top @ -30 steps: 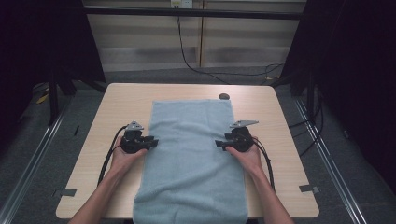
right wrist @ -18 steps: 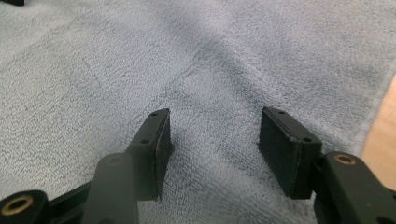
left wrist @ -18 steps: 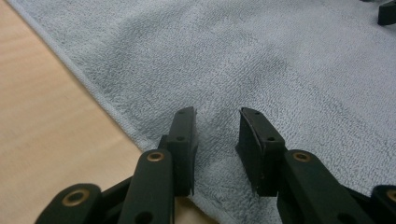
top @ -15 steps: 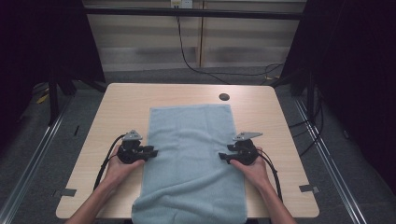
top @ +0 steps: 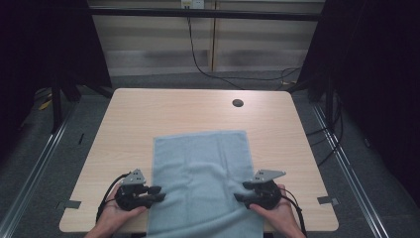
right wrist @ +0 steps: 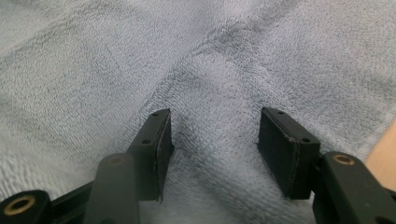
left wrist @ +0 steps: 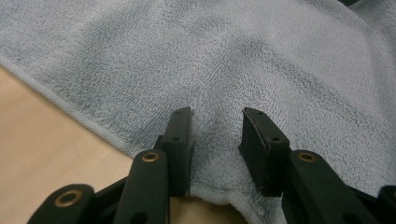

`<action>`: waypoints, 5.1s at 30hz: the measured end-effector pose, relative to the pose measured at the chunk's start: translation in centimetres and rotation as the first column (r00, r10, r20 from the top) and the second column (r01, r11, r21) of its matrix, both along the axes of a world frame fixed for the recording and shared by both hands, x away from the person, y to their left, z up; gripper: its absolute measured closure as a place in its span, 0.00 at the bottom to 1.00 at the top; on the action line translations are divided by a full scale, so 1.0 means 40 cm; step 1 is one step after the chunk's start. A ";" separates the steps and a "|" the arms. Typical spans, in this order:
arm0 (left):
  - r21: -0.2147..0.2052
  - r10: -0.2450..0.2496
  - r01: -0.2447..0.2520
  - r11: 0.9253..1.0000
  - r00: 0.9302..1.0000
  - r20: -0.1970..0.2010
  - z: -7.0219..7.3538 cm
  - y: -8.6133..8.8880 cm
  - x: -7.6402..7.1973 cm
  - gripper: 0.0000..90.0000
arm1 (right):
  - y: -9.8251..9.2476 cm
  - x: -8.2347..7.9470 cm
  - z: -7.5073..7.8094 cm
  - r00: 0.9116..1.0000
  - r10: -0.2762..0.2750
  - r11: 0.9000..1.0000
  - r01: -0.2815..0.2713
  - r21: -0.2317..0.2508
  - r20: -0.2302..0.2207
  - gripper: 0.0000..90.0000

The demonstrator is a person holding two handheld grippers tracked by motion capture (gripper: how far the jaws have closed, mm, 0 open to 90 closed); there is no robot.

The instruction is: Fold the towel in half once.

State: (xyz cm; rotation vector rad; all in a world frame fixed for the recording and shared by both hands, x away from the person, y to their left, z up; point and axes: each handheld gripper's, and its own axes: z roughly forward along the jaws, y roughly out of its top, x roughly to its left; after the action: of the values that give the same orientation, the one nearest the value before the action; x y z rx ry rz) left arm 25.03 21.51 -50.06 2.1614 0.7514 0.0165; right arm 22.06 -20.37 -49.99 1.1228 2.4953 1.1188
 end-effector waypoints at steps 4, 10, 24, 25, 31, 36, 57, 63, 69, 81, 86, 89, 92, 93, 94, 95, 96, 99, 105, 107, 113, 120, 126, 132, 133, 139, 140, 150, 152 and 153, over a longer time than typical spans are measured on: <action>-0.011 -0.030 0.030 0.999 0.999 -0.026 0.002 0.007 -0.028 0.67 | -0.011 -0.058 0.005 0.999 0.013 1.000 -0.012 0.018 -0.030 0.51; -0.078 0.018 -0.017 0.997 1.000 0.008 0.036 0.012 0.028 0.62 | -0.042 0.000 0.028 1.000 -0.002 0.994 0.004 0.111 -0.022 0.54; -0.101 0.170 -0.166 0.981 0.985 0.037 0.039 -0.003 0.222 0.58 | -0.076 0.416 -0.020 0.973 -0.232 0.971 0.231 0.056 0.014 0.48; -0.093 0.176 -0.174 0.980 0.984 0.017 0.029 0.000 0.238 0.57 | -0.077 0.422 -0.021 0.972 -0.236 0.971 0.235 0.052 0.015 0.48; -0.057 0.220 -0.218 0.974 0.975 0.027 0.023 0.009 0.297 0.53 | -0.052 0.405 -0.018 0.972 -0.225 0.972 0.229 -0.060 0.067 0.49; -0.098 0.240 -0.240 0.966 0.971 -0.005 0.007 0.009 0.331 0.48 | -0.048 0.383 -0.011 0.977 -0.205 0.975 0.210 -0.077 0.065 0.70; 0.014 0.156 -0.157 0.988 0.986 0.064 -0.019 -0.046 0.335 0.95 | -0.050 0.339 -0.011 0.984 -0.179 0.984 0.179 0.007 0.001 0.95; -0.108 0.210 -0.208 0.972 0.978 0.010 0.013 -0.006 0.365 0.95 | -0.077 0.364 0.057 0.983 -0.181 0.980 0.179 0.089 0.015 0.96; -0.216 0.228 -0.207 0.954 0.970 0.081 0.159 -0.007 0.418 0.96 | -0.088 0.432 0.210 0.972 -0.207 0.968 0.187 0.170 0.110 0.96; -0.335 0.309 -0.224 0.915 0.924 0.225 0.451 -0.018 0.534 0.96 | -0.117 0.544 0.477 0.923 -0.293 0.939 0.229 0.258 0.247 0.96; -0.356 0.281 -0.183 0.917 0.927 0.249 0.490 -0.024 0.529 0.96 | -0.120 0.546 0.532 0.907 -0.313 0.928 0.229 0.292 0.282 0.96; -0.344 0.226 -0.129 0.930 0.939 0.259 0.460 -0.022 0.463 0.96 | -0.111 0.488 0.518 0.923 -0.246 0.940 0.153 0.305 0.295 0.96; -0.367 0.207 -0.107 0.924 0.947 0.245 0.418 -0.009 0.408 0.96 | -0.103 0.429 0.489 0.934 -0.203 0.950 0.115 0.291 0.295 0.96; -0.356 0.207 -0.111 0.928 0.948 0.243 0.405 -0.006 0.388 0.96 | -0.104 0.381 0.464 0.940 -0.181 0.954 0.096 0.285 0.288 0.96; -0.333 0.168 -0.082 0.939 0.956 0.240 0.376 -0.002 0.339 0.96 | -0.104 0.355 0.452 0.945 -0.166 0.954 0.083 0.287 0.281 0.96; -0.331 0.156 -0.070 0.941 0.958 0.240 0.367 0.000 0.313 0.96 | -0.104 0.326 0.443 0.948 -0.154 0.957 0.074 0.280 0.277 0.96; -0.328 0.135 -0.050 0.943 0.960 0.243 0.361 0.004 0.289 0.96 | -0.103 0.295 0.435 0.950 -0.140 0.960 0.062 0.272 0.278 0.96; -0.341 0.122 -0.034 0.940 0.963 0.240 0.353 0.013 0.242 0.96 | -0.103 0.234 0.425 0.954 -0.109 0.962 0.031 0.272 0.279 0.96; -0.266 0.058 0.002 0.964 0.975 0.217 0.294 0.038 0.086 0.96 | -0.093 0.056 0.346 0.976 -0.043 0.960 -0.020 0.278 0.216 0.96; -0.245 0.060 -0.010 0.970 0.978 0.200 0.259 0.045 0.050 0.96 | -0.077 0.019 0.303 0.985 -0.016 0.971 -0.025 0.239 0.169 0.96; -0.147 0.020 -0.002 0.989 0.992 0.121 0.147 0.036 -0.033 0.95 | -0.039 -0.068 0.169 0.999 0.004 0.996 -0.007 0.093 0.035 0.96; -0.122 0.001 -0.007 0.992 0.999 -0.049 0.015 0.031 -0.052 0.95 | -0.035 -0.100 0.034 0.989 0.005 0.991 0.015 0.135 -0.148 0.96; -0.046 0.001 -0.002 0.999 1.000 -0.005 0.002 0.002 -0.009 0.95 | -0.049 -0.056 0.019 0.991 -0.033 0.997 0.042 0.059 -0.131 0.96; -0.019 0.047 -0.047 0.999 0.999 0.023 -0.001 -0.028 0.105 0.95 | -0.056 0.070 0.016 0.990 -0.099 0.995 0.102 0.019 -0.100 0.96; -0.008 0.063 -0.063 0.998 0.997 0.033 -0.001 -0.037 0.147 0.95 | -0.057 0.096 0.014 0.989 -0.108 0.993 0.111 0.024 -0.098 0.96; 0.004 0.127 -0.127 0.992 0.991 0.037 -0.003 -0.061 0.271 0.95 | -0.054 0.257 0.014 0.982 -0.170 0.986 0.169 -0.014 -0.085 0.96; -0.002 0.137 -0.137 0.991 0.990 0.026 -0.005 -0.060 0.292 0.95 | -0.054 0.281 0.013 0.980 -0.181 0.983 0.181 -0.012 -0.086 0.96; -0.031 0.225 -0.224 0.974 0.974 0.027 -0.016 -0.057 0.421 0.95 | -0.046 0.437 0.001 0.965 -0.254 0.967 0.255 0.007 -0.069 0.96; -0.031 0.247 -0.246 0.969 0.968 0.034 -0.017 -0.061 0.439 0.95 | -0.044 0.454 0.000 0.960 -0.271 0.962 0.273 0.017 -0.075 0.96; -0.036 0.259 -0.258 0.965 0.965 0.029 -0.018 -0.063 0.448 0.95 | -0.043 0.459 -0.001 0.957 -0.279 0.959 0.281 0.020 -0.076 0.96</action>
State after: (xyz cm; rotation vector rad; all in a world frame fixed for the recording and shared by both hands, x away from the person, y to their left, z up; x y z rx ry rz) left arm 42.96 18.98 -50.77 2.0145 1.0030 0.1752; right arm 40.41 -22.11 -50.03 1.4944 2.2804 1.0547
